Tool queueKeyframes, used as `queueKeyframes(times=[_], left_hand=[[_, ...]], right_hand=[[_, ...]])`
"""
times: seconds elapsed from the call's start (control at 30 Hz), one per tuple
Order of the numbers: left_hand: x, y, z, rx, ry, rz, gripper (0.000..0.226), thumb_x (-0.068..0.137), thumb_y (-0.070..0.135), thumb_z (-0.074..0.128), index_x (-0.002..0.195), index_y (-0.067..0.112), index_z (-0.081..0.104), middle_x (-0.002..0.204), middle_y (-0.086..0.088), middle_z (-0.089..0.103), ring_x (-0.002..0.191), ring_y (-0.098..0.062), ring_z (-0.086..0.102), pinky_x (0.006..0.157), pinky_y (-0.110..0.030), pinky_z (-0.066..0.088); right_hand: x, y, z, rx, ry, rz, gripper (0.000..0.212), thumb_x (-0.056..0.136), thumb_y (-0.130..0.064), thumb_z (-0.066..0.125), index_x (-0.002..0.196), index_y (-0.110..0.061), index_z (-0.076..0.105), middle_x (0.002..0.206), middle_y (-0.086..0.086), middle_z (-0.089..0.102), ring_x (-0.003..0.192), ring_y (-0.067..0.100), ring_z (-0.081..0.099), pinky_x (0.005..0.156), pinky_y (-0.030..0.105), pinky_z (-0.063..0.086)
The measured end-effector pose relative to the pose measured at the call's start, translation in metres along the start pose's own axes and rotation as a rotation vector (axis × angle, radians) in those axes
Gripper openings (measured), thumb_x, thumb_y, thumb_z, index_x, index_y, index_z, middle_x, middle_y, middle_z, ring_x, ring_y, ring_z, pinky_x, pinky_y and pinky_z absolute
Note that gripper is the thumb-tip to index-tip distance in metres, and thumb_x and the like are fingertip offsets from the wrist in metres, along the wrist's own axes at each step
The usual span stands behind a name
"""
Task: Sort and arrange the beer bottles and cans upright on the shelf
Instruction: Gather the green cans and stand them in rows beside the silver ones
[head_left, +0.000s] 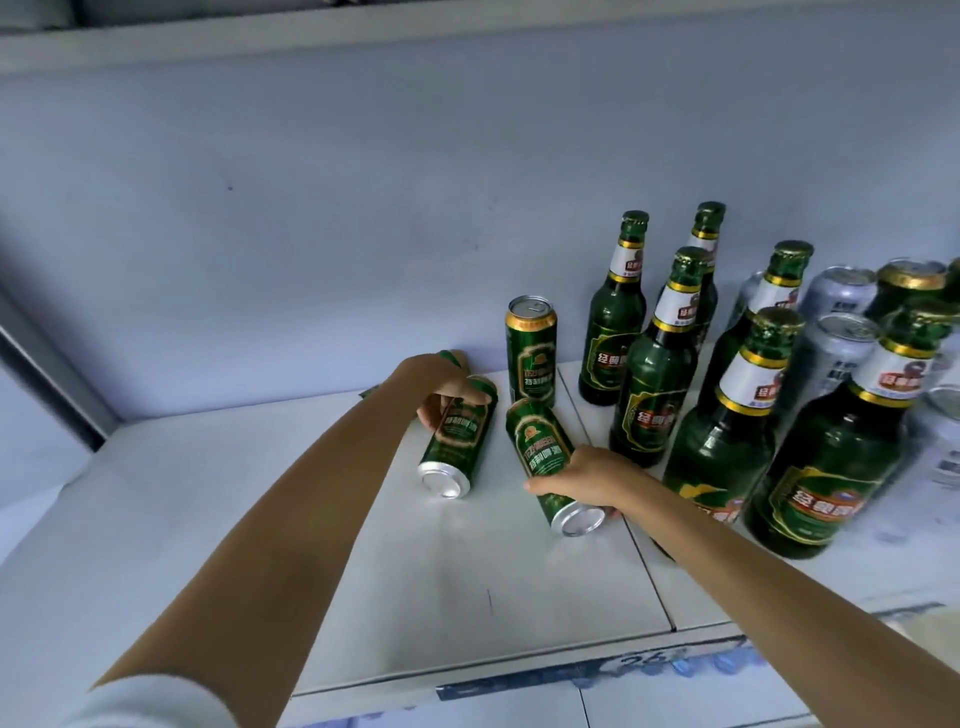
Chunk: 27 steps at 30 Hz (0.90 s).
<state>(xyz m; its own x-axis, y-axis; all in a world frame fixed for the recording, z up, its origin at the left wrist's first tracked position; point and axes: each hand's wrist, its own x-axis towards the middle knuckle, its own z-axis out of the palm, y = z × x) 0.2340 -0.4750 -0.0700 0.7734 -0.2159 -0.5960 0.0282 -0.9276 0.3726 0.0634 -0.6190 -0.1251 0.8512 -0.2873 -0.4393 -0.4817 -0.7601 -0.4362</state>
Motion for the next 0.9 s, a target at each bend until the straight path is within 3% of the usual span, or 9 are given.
queueKeyframes(times=[0.13,0.3,0.4,0.5,0.63,0.77,0.83,0.9], left_hand=[[-0.006,-0.020,0.006,-0.026,-0.066,-0.003,0.078,0.080,0.047,0.071,0.137,0.002,0.043,0.129,-0.022,0.059,0.109,-0.034,0.064,0.086,-0.039,0.055],[-0.026,-0.043,0.034,-0.225,0.104,0.094,0.077,0.077,0.046,0.073,0.135,0.007,0.042,0.119,-0.016,0.063,0.104,-0.031,0.064,0.080,-0.038,0.055],[-0.048,-0.062,0.044,-0.387,0.125,0.077,0.069,0.076,0.040,0.076,0.129,0.008,0.045,0.095,-0.007,0.063,0.087,-0.024,0.062,0.070,-0.034,0.051],[-0.076,-0.084,0.045,-0.525,0.170,0.125,0.064,0.074,0.033,0.078,0.125,0.006,0.051,0.096,-0.008,0.065,0.079,-0.020,0.063,0.061,-0.030,0.050],[-0.125,-0.108,0.052,-0.657,0.283,0.197,0.053,0.074,0.030,0.079,0.112,-0.003,0.063,0.100,-0.014,0.069,0.076,-0.020,0.066,0.062,-0.028,0.053],[-0.172,-0.124,0.075,-0.727,0.426,0.268,0.040,0.072,0.027,0.082,0.100,0.003,0.066,0.095,-0.013,0.070,0.076,-0.021,0.066,0.069,-0.031,0.057],[-0.192,-0.130,0.090,-0.749,0.469,0.270,0.046,0.066,0.033,0.085,0.098,0.007,0.067,0.096,-0.011,0.071,0.081,-0.021,0.068,0.074,-0.034,0.058],[-0.205,-0.137,0.105,-0.744,0.509,0.267,0.073,0.047,0.051,0.088,0.103,0.012,0.064,0.098,-0.006,0.071,0.086,-0.020,0.069,0.077,-0.038,0.060]], right_hand=[[-0.005,0.002,0.004,0.061,0.013,-0.005,0.054,0.065,-0.060,0.066,0.099,-0.018,0.063,0.091,0.002,0.067,0.085,0.018,0.065,0.071,0.026,0.050],[-0.022,0.000,0.008,0.075,0.060,-0.020,0.050,0.066,-0.058,0.067,0.098,-0.020,0.064,0.091,0.001,0.067,0.087,0.018,0.065,0.070,0.025,0.048],[-0.039,0.003,0.013,0.141,0.058,-0.032,0.049,0.067,-0.057,0.068,0.098,-0.020,0.063,0.096,0.003,0.068,0.088,0.018,0.064,0.078,0.028,0.050],[-0.057,0.006,0.022,0.223,0.056,-0.036,0.054,0.066,-0.057,0.070,0.102,-0.017,0.063,0.100,0.004,0.068,0.092,0.020,0.064,0.083,0.031,0.052],[-0.089,0.016,0.035,0.431,0.043,-0.070,0.054,0.068,-0.055,0.073,0.101,-0.014,0.060,0.100,0.006,0.067,0.091,0.021,0.064,0.077,0.029,0.051],[-0.123,0.026,0.048,0.658,0.055,-0.101,0.061,0.064,-0.053,0.079,0.108,-0.013,0.063,0.106,0.006,0.069,0.097,0.021,0.065,0.089,0.032,0.051],[-0.141,0.028,0.052,0.705,0.061,-0.118,0.056,0.067,-0.048,0.080,0.108,-0.013,0.064,0.106,0.005,0.069,0.096,0.021,0.065,0.083,0.028,0.049],[-0.157,0.030,0.055,0.735,0.059,-0.121,0.052,0.070,-0.043,0.080,0.108,-0.012,0.064,0.107,0.006,0.069,0.095,0.021,0.064,0.075,0.025,0.046]])
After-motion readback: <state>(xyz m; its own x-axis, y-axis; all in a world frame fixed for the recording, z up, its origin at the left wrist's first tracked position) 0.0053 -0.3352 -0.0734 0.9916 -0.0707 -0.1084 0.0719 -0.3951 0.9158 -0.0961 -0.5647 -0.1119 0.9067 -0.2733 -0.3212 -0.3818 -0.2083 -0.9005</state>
